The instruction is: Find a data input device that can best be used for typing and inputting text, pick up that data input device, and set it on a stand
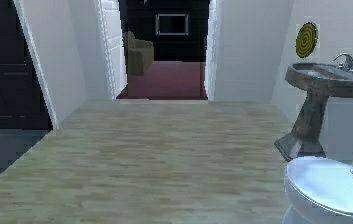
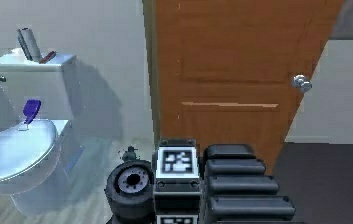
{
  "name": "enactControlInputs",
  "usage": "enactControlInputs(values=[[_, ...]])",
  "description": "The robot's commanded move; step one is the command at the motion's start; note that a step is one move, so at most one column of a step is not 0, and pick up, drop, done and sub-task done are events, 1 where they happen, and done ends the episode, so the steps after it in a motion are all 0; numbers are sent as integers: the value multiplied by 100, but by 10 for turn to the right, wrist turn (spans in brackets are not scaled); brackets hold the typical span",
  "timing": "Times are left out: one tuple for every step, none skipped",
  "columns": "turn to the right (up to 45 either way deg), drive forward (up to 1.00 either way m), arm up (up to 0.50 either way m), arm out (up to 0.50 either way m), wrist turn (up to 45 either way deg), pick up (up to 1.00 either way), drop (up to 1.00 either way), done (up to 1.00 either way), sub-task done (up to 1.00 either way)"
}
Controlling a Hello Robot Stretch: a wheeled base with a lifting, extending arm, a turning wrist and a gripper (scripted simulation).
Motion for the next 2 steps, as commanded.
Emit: enactControlInputs(values=[[-60, 0, 0, 0, 0, 0, 0, 0, 0], [0, 40, 0, 0, 0, 0, 0, 0, 0]])
